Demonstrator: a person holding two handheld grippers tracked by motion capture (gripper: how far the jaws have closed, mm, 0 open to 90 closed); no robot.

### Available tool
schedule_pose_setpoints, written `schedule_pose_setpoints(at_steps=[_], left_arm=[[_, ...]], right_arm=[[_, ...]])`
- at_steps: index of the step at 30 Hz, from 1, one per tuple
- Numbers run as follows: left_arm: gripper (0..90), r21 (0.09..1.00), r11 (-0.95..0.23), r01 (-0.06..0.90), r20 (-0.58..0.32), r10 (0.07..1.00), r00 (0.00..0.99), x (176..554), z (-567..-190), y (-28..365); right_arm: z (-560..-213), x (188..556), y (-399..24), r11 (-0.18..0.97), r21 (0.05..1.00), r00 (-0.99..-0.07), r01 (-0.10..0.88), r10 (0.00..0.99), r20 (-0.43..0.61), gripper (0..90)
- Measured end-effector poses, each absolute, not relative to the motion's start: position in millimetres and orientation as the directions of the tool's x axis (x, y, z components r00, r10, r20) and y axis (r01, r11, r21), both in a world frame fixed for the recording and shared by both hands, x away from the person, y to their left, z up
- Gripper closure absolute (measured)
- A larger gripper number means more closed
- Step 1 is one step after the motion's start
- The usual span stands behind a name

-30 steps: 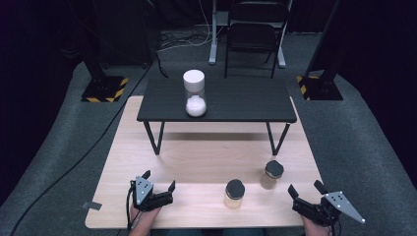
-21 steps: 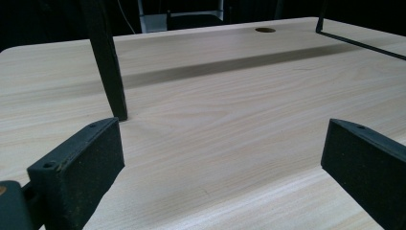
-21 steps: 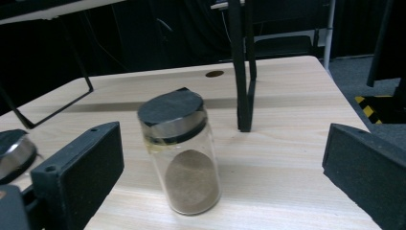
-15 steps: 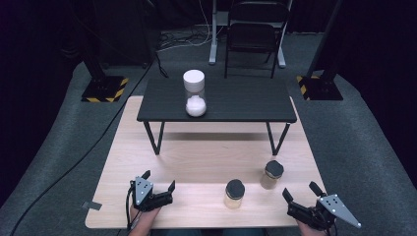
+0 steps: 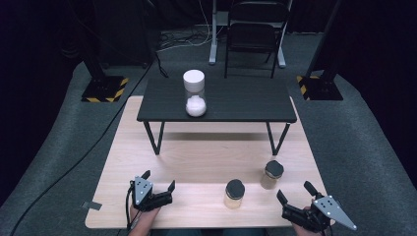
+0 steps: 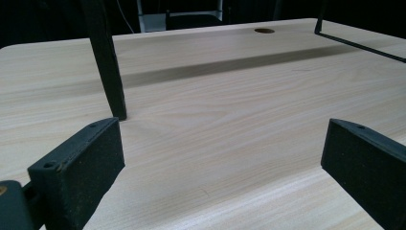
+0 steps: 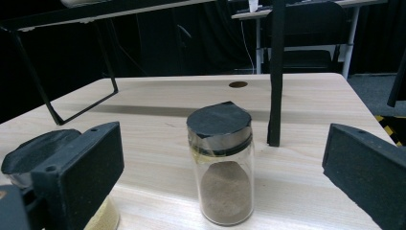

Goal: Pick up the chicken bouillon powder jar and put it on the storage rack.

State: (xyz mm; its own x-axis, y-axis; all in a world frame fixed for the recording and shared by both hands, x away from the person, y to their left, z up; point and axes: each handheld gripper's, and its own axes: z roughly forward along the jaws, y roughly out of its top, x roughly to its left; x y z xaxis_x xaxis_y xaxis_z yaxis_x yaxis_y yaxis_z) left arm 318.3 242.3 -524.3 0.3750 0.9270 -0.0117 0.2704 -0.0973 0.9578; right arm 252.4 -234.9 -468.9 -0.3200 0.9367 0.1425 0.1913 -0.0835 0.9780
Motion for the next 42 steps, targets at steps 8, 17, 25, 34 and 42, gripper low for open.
schedule_pose_setpoints(at_steps=[8, 17, 25, 34, 42], left_arm=[[0.5, 0.957, -0.096, 0.273, -0.015, 0.925, 0.379, 319, -524, 243], [0.5, 0.957, -0.096, 0.274, -0.016, 0.925, 0.380, 319, -524, 243], [0.5, 0.957, -0.096, 0.273, -0.017, 0.924, 0.382, 319, -524, 243], [0.5, 0.958, -0.093, 0.270, -0.018, 0.924, 0.383, 318, -524, 243], [0.6, 0.959, -0.093, 0.268, -0.017, 0.924, 0.383, 318, -524, 243]], right_arm=[[-468, 251, -229, -0.079, 0.980, -0.348, 0.185, 0.927, 0.140, 0.0], [-468, 250, -222, -0.076, 0.981, -0.387, 0.178, 0.911, 0.141, 0.0], [-468, 249, -212, -0.050, 0.983, -0.413, 0.177, 0.903, 0.120, 0.0], [-469, 249, -199, -0.021, 0.984, -0.439, 0.178, 0.893, 0.099, 0.0], [-471, 250, -191, -0.009, 0.983, -0.454, 0.184, 0.886, 0.093, 0.0]])
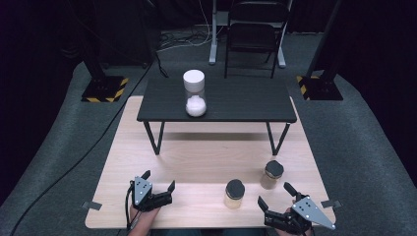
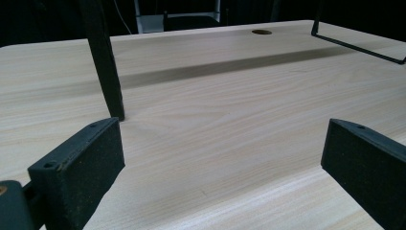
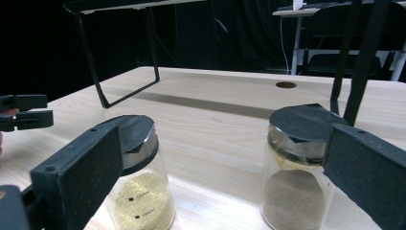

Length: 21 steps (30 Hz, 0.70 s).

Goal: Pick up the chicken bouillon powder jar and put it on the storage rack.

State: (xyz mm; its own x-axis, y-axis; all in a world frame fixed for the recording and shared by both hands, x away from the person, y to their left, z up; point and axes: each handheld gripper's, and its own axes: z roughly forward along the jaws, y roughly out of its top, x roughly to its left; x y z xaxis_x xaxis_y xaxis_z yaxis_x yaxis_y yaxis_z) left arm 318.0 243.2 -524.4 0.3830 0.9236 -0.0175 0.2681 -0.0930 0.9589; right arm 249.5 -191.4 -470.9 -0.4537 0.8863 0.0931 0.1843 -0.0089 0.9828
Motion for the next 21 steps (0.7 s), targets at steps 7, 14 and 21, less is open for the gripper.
schedule_pose_setpoints(at_steps=[7, 14, 21], left_arm=[[0.6, 0.959, -0.093, 0.266, -0.017, 0.923, 0.384, 318, -524, 243], [0.6, 0.960, -0.093, 0.263, -0.016, 0.923, 0.385, 318, -525, 243], [0.6, 0.961, -0.092, 0.262, -0.017, 0.923, 0.386, 317, -525, 243]], right_arm=[[-473, 250, -184, -0.013, 0.982, -0.469, 0.187, 0.878, 0.101, 0.0], [-474, 250, -175, -0.013, 0.982, -0.484, 0.188, 0.869, 0.104, 0.0], [-476, 252, -167, 0.001, 0.981, -0.498, 0.194, 0.861, 0.098, 0.0]])
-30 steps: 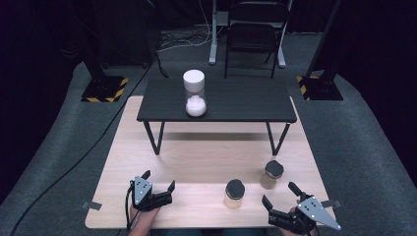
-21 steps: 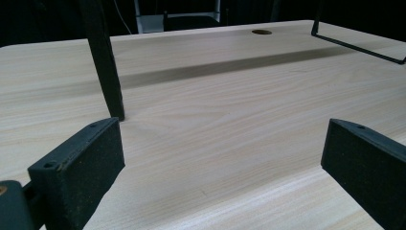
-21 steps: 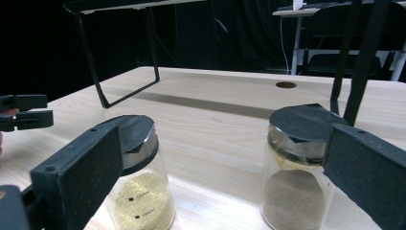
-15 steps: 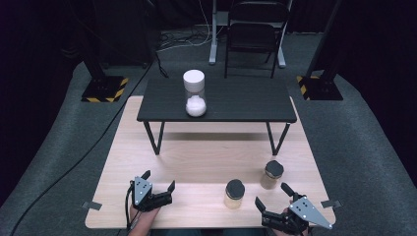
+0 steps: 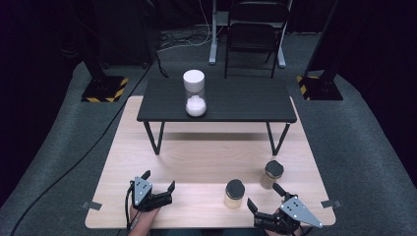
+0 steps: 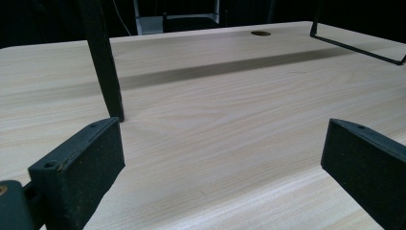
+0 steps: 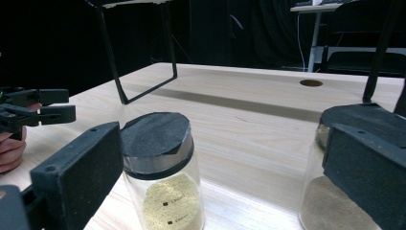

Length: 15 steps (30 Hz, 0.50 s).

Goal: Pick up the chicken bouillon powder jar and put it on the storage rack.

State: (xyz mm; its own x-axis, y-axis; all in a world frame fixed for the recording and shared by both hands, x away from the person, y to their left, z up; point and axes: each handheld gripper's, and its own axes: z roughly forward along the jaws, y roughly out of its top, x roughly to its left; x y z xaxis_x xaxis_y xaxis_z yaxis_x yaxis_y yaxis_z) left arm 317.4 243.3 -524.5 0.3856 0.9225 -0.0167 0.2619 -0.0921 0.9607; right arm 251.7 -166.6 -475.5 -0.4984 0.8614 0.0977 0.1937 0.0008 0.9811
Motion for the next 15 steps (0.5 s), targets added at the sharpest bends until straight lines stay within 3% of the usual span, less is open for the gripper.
schedule_pose_setpoints(at_steps=[15], left_arm=[[0.6, 0.962, -0.094, 0.256, -0.012, 0.922, 0.386, 317, -525, 243]], right_arm=[[-478, 254, -153, 0.018, 0.980, -0.523, 0.200, 0.847, 0.091, 0.0]])
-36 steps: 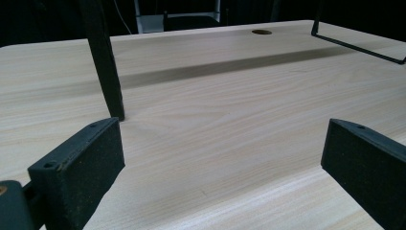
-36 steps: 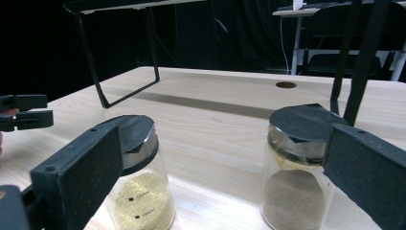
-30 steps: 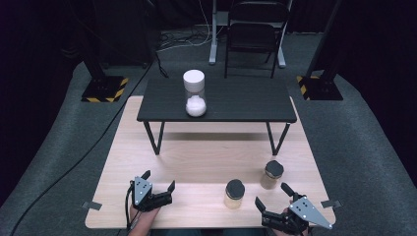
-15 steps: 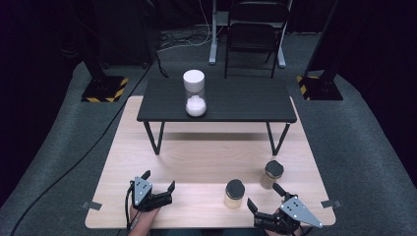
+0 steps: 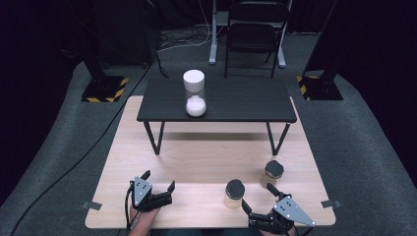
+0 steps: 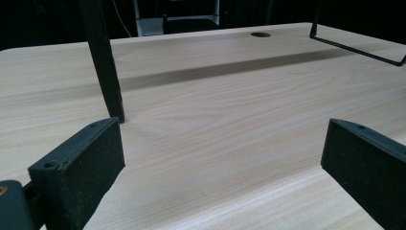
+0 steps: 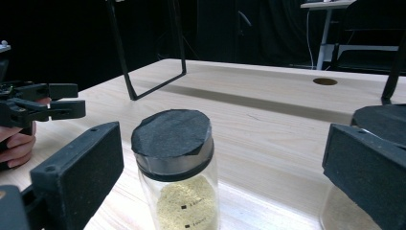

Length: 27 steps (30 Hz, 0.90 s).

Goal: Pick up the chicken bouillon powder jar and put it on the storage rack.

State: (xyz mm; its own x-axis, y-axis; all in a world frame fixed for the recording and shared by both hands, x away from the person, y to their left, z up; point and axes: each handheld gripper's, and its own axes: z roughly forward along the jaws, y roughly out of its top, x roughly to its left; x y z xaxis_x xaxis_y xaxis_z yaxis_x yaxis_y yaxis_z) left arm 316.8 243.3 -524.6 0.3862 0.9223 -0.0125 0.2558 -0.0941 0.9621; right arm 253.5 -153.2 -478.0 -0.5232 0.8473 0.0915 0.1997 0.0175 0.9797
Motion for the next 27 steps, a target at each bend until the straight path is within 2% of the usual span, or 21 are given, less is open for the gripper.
schedule_pose_setpoints(at_steps=[27], left_arm=[[0.7, 0.959, -0.095, 0.265, -0.018, 0.919, 0.393, 318, -524, 243]], right_arm=[[-483, 266, -133, 0.068, 0.971, -0.559, 0.228, 0.826, 0.073, 0.0]])
